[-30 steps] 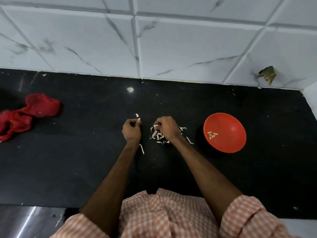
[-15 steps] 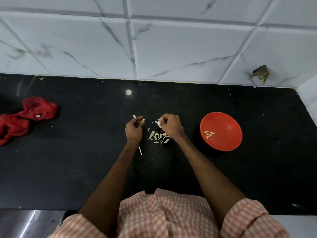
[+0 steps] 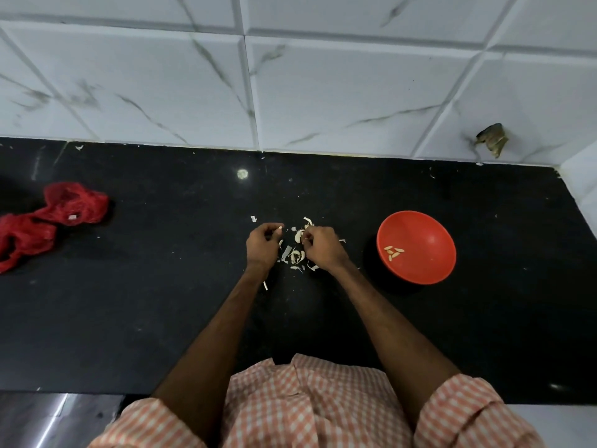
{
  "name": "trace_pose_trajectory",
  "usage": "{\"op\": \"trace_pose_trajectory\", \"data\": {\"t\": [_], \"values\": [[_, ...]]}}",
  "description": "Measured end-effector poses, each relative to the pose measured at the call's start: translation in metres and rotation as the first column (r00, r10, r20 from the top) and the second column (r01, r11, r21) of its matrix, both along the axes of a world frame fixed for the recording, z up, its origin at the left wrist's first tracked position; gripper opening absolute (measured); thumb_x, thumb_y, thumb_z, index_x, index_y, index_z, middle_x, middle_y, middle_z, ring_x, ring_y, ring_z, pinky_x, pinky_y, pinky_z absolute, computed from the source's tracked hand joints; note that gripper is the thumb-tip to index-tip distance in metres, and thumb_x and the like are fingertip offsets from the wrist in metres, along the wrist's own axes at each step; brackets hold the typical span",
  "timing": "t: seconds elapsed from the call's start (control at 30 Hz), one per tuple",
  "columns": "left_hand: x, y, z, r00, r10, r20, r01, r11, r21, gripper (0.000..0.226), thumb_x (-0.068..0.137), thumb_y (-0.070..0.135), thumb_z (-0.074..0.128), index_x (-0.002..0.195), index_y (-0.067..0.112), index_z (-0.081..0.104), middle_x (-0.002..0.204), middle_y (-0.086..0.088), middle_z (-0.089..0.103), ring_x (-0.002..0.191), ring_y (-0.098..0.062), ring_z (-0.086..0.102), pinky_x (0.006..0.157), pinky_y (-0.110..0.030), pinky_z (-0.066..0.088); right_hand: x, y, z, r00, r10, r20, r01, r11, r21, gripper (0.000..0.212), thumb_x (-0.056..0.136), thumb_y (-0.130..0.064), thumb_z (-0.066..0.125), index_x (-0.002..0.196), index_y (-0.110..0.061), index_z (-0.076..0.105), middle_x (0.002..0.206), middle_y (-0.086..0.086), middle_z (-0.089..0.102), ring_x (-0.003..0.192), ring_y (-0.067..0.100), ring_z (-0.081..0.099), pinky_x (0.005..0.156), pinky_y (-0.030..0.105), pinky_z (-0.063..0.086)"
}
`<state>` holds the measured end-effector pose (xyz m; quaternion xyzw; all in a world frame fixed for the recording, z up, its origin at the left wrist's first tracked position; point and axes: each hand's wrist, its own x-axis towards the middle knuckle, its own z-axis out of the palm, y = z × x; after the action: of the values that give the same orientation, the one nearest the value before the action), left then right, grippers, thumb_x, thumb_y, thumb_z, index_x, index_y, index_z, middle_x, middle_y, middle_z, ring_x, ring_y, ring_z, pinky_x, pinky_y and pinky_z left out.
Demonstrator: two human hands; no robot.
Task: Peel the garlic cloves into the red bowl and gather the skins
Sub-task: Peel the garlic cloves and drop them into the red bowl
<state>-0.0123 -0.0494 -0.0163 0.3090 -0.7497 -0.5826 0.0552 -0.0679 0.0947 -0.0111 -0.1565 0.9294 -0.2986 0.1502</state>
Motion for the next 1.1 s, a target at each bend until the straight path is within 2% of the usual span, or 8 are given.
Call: {"op": "trace_pose_trajectory", "data": {"t": [0.17, 0.23, 0.4, 0.5, 0.6, 0.73, 0.9, 1.1], "values": [[0.0, -0.002, 0.0, 1.0, 0.011, -0.007, -0.011, 1.0, 0.004, 0.016, 0.096, 0.009, 0.061, 0.106, 0.015, 0.072, 0.091, -0.001, 0.07, 0.07, -0.008, 0.059, 0.074, -0.03, 0.056, -0.01, 0.005, 0.015, 0.965, -0.155, 0.212, 0.195, 0.964, -0.183, 0.014, 0.094, -0.001, 0.061, 0.097, -0.005, 0.074, 0.089, 0.006, 0.071, 0.066, 0.014, 0.07, 0.053, 0.025, 0.059], [0.0, -0.005, 0.0, 1.0, 0.013, -0.006, -0.013, 1.0, 0.022, 0.016, 0.094, 0.009, 0.065, 0.105, 0.017, 0.072, 0.092, 0.001, 0.07, 0.078, -0.011, 0.062, 0.081, -0.034, 0.058, -0.017, 0.011, 0.018, 0.957, -0.203, 0.209, 0.247, 0.946, -0.212, 0.016, 0.094, -0.002, 0.062, 0.102, -0.007, 0.074, 0.091, 0.002, 0.071, 0.065, 0.009, 0.069, 0.054, 0.019, 0.056], [0.001, -0.001, 0.0, 0.999, -0.032, 0.003, 0.032, 0.998, 0.06, 0.021, 0.088, 0.008, 0.073, 0.108, 0.015, 0.073, 0.086, 0.004, 0.073, 0.079, -0.009, 0.068, 0.084, -0.032, 0.059, -0.023, 0.021, 0.019, 0.972, -0.221, 0.081, 0.232, 0.954, -0.189, 0.036, 0.096, 0.004, 0.051, 0.128, -0.006, 0.065, 0.115, 0.009, 0.072, 0.101, 0.016, 0.07, 0.089, 0.02, 0.052], [0.001, 0.003, 0.004, 0.999, -0.038, 0.005, 0.038, 0.995, 0.097, 0.014, 0.088, 0.009, 0.073, 0.102, 0.013, 0.075, 0.085, 0.002, 0.076, 0.076, -0.009, 0.071, 0.077, -0.03, 0.059, -0.017, 0.023, 0.015, 0.972, -0.229, -0.044, 0.219, 0.961, -0.167, 0.042, 0.095, 0.006, 0.052, 0.134, -0.008, 0.06, 0.124, 0.008, 0.065, 0.115, 0.016, 0.062, 0.095, 0.02, 0.048], [0.001, 0.006, 0.008, 1.0, -0.027, -0.005, 0.028, 0.988, 0.152, 0.01, 0.087, 0.011, 0.075, 0.096, 0.016, 0.075, 0.083, -0.003, 0.076, 0.071, -0.012, 0.07, 0.064, -0.03, 0.056, -0.015, 0.022, 0.014, 0.957, -0.273, -0.095, 0.245, 0.942, -0.229, 0.025, 0.096, -0.003, 0.058, 0.119, -0.009, 0.067, 0.116, 0.005, 0.066, 0.107, 0.015, 0.062, 0.093, 0.027, 0.052], [0.001, 0.01, 0.016, 0.999, -0.032, -0.034, 0.039, 0.972, 0.233, 0.007, 0.089, 0.009, 0.072, 0.093, 0.015, 0.072, 0.083, -0.005, 0.075, 0.073, -0.013, 0.069, 0.053, -0.026, 0.053, -0.007, 0.007, 0.015, 0.969, -0.186, 0.165, 0.238, 0.882, -0.407, 0.005, 0.092, -0.013, 0.069, 0.097, -0.013, 0.072, 0.091, 0.0, 0.072, 0.088, 0.014, 0.07, 0.076, 0.032, 0.061], [0.0, 0.012, 0.024, 0.996, -0.062, -0.071, 0.076, 0.972, 0.223, 0.006, 0.09, 0.007, 0.071, 0.096, 0.007, 0.071, 0.082, -0.009, 0.072, 0.067, -0.013, 0.067, 0.048, -0.023, 0.052, 0.002, -0.001, 0.019, 0.962, -0.147, 0.231, 0.25, 0.818, -0.518, 0.007, 0.09, -0.005, 0.071, 0.095, -0.01, 0.072, 0.091, 0.007, 0.074, 0.083, 0.02, 0.073, 0.07, 0.033, 0.063], [-0.003, 0.014, 0.024, 0.989, -0.133, -0.07, 0.142, 0.977, 0.159, 0.005, 0.094, 0.008, 0.066, 0.095, 0.011, 0.07, 0.089, -0.006, 0.073, 0.068, -0.009, 0.064, 0.048, -0.022, 0.05, 0.001, -0.002, 0.024, 0.961, -0.162, 0.226, 0.259, 0.817, -0.515, 0.005, 0.09, 0.0, 0.069, 0.093, -0.002, 0.066, 0.084, 0.009, 0.069, 0.076, 0.016, 0.069, 0.062, 0.03, 0.062]]}}
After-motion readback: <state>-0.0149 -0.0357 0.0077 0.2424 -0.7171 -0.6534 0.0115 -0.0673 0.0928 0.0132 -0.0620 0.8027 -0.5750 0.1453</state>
